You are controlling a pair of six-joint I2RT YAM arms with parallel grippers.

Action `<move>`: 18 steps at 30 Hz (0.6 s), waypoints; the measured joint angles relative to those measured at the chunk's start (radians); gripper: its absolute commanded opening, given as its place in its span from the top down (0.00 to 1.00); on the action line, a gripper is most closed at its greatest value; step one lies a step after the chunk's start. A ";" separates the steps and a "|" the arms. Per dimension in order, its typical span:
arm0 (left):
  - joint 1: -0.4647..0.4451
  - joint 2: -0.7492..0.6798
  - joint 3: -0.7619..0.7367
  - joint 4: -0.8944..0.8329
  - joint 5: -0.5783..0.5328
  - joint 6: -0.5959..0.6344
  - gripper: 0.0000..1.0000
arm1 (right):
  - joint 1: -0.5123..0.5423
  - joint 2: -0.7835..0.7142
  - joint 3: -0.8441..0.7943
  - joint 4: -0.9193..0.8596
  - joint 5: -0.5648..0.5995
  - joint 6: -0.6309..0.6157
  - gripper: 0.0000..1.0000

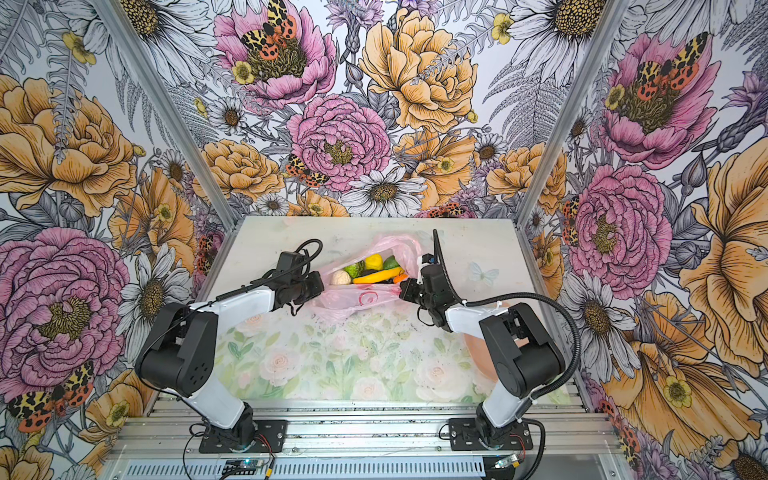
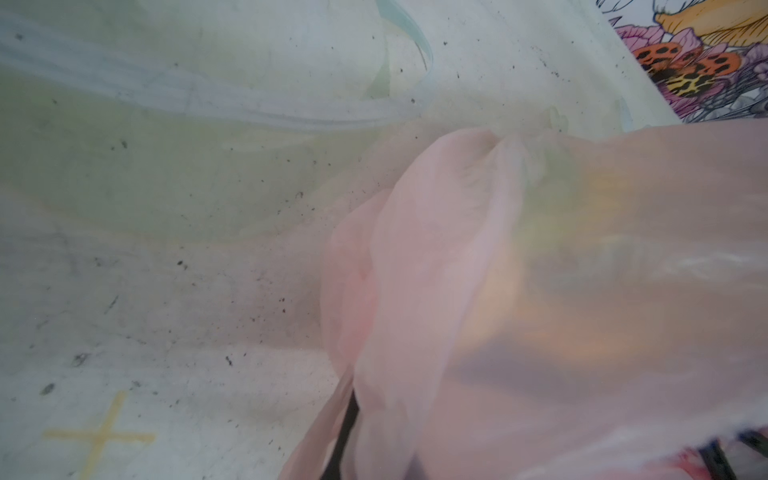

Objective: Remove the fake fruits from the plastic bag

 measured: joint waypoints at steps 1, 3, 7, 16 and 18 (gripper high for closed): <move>0.022 -0.024 -0.031 0.037 0.030 -0.011 1.00 | -0.015 0.038 0.032 0.026 -0.037 0.017 1.00; 0.063 -0.057 -0.079 0.097 0.073 -0.035 1.00 | -0.032 0.110 0.106 0.068 -0.096 0.043 1.00; 0.139 -0.120 -0.181 0.219 0.127 -0.088 1.00 | -0.034 0.216 0.238 0.158 -0.186 0.100 1.00; 0.062 -0.155 -0.239 0.301 0.110 -0.092 1.00 | -0.045 0.239 0.127 0.309 -0.208 0.153 1.00; 0.011 -0.137 -0.239 0.301 0.103 -0.079 1.00 | -0.052 0.239 0.068 0.314 -0.197 0.154 1.00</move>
